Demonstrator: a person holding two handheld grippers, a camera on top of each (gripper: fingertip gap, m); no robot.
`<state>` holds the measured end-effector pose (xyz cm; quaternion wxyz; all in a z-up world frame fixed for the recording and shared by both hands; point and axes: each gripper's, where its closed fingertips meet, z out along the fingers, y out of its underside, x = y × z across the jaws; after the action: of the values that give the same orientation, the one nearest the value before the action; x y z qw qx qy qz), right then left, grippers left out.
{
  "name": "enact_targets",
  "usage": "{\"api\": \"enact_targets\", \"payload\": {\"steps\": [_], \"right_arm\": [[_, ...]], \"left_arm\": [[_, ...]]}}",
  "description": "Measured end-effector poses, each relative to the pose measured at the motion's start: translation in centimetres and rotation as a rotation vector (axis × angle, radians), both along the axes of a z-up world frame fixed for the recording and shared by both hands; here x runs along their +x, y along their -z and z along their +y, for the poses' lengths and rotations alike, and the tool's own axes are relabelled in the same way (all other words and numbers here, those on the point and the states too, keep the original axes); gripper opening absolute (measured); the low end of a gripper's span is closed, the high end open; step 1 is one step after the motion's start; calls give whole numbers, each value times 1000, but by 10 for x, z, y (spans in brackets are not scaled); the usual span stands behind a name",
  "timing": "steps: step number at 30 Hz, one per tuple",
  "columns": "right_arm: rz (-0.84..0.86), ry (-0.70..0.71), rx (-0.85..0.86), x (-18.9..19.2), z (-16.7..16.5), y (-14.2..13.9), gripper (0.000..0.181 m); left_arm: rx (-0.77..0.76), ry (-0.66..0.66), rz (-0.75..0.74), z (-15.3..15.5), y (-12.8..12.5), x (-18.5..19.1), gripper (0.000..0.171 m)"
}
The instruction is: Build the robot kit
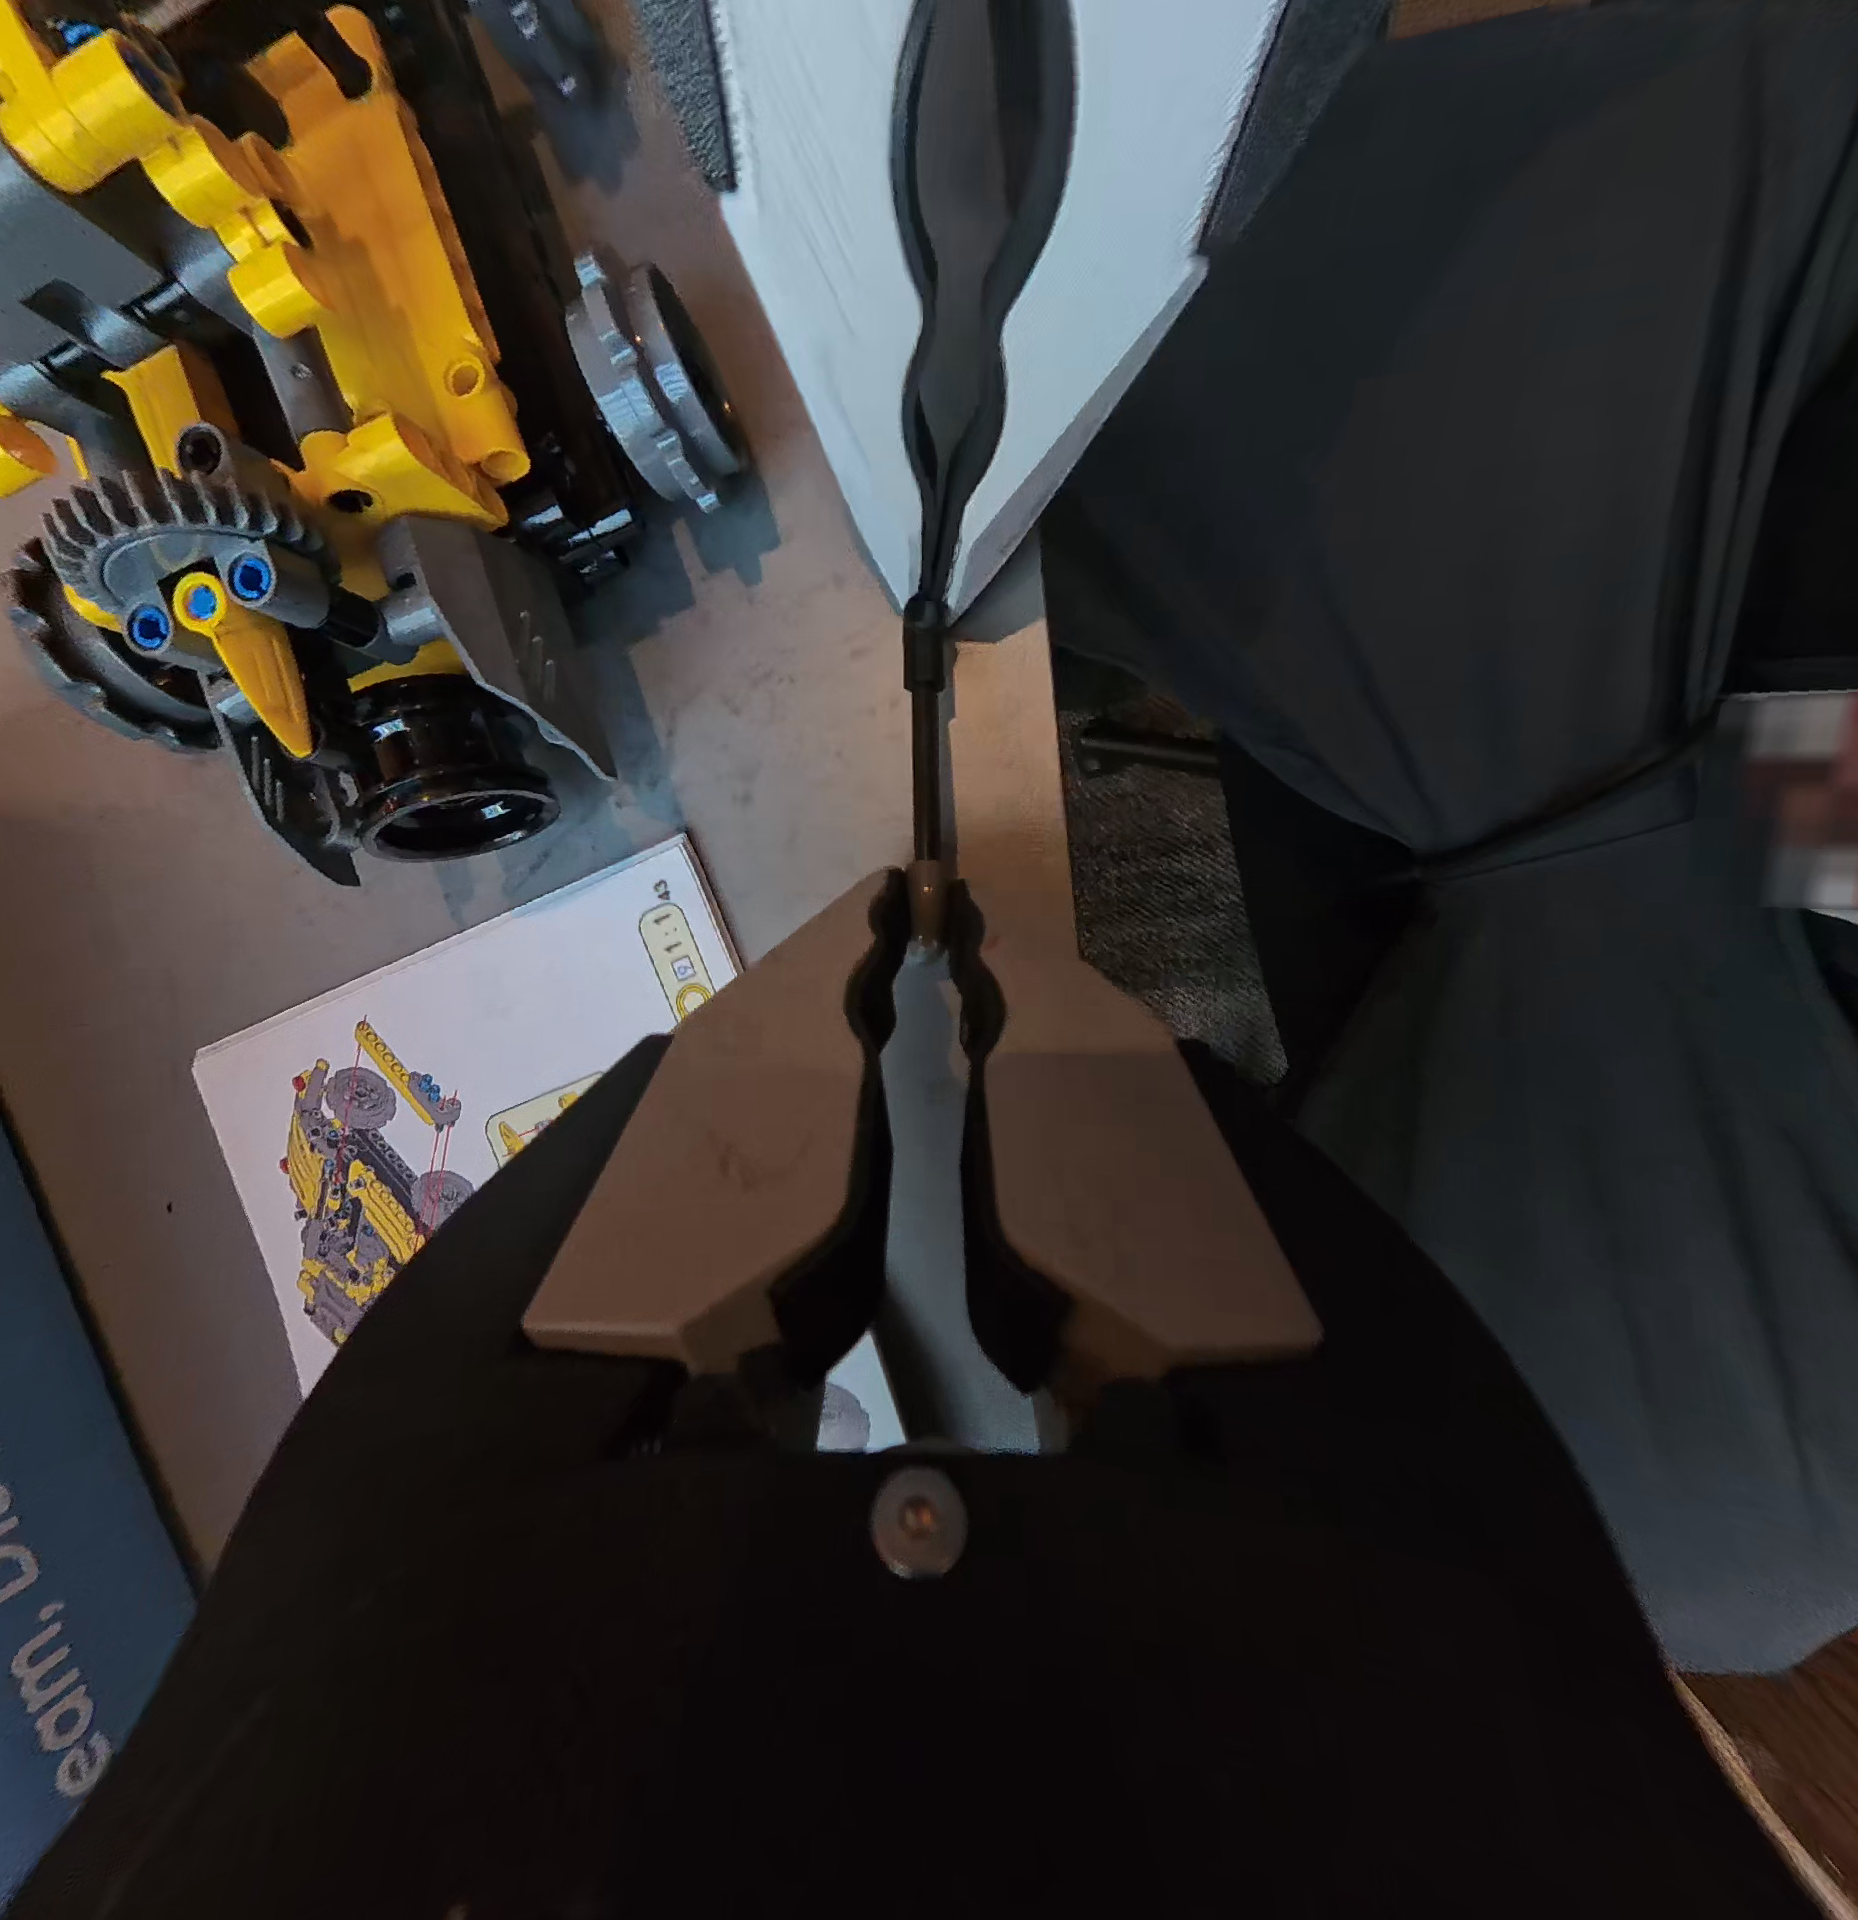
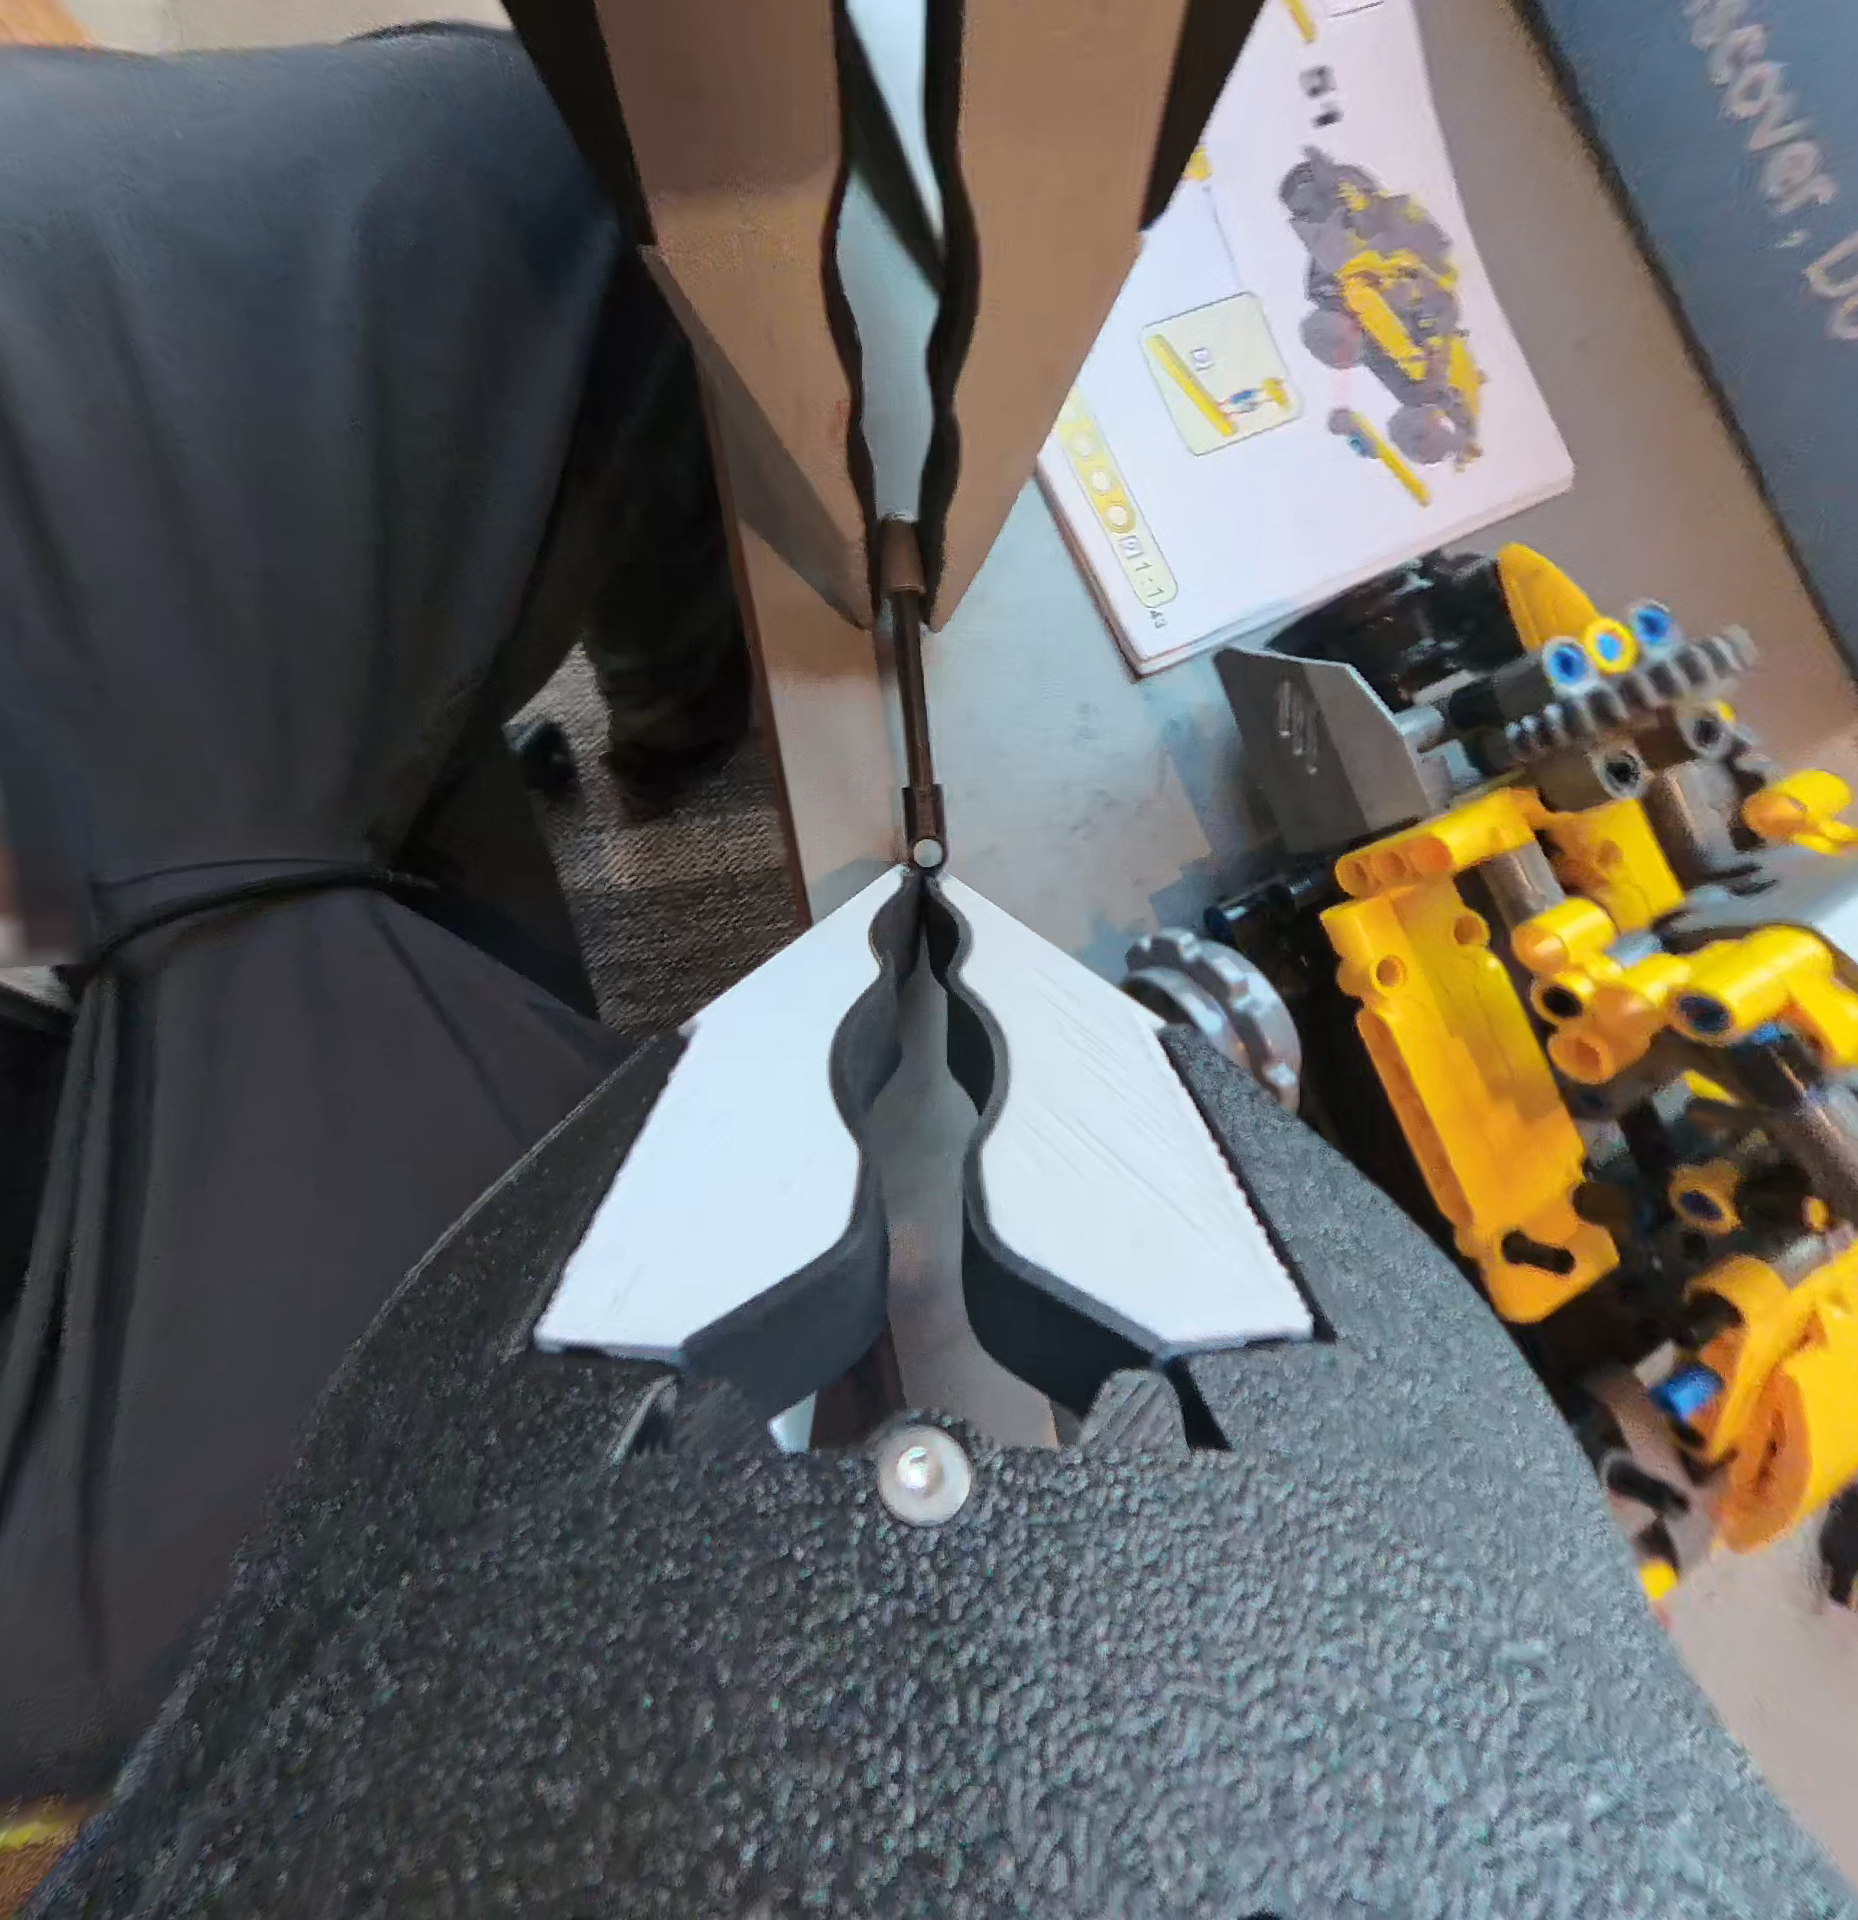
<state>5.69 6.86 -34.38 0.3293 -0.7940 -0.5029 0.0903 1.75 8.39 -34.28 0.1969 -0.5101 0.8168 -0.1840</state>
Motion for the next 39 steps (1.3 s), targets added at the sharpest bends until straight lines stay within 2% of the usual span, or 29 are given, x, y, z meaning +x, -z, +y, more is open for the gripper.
{"api": "enact_targets", "payload": {"steps": [1, 5, 9, 12, 16, 21, 28, 33, 39], "right_arm": [[7, 22, 26, 1, 0, -1, 0], [99, 143, 116, 10, 1, -8, 23], [163, 192, 174, 18, -8, -20, 28], [284, 186, 185, 12, -15, -33, 30], [316, 251, 190, 24, -10, -28, 36], [319, 231, 217, 27, -11, -26, 29], [270, 195, 252, 24, -9, -23, 6], [228, 170, 271, 22, -8, -22, 4], [222, 146, 284, 19, -9, -28, 3]], "left_arm": [[-8, 2, -23, -2, 0, 1, 4], [15, 19, -111, -7, -2, 4, 4], [76, 33, -180, -12, -5, 14, 4], [85, 24, -190, -12, -3, 23, 4], [71, -12, -185, -10, -2, 30, 4], [85, 10, -214, -15, -3, 38, 4], [137, 17, -273, -20, -11, 46, 4], [179, -9, -299, -19, -12, 45, 4], [138, -70, -363, -17, -18, 43, 4]]}}
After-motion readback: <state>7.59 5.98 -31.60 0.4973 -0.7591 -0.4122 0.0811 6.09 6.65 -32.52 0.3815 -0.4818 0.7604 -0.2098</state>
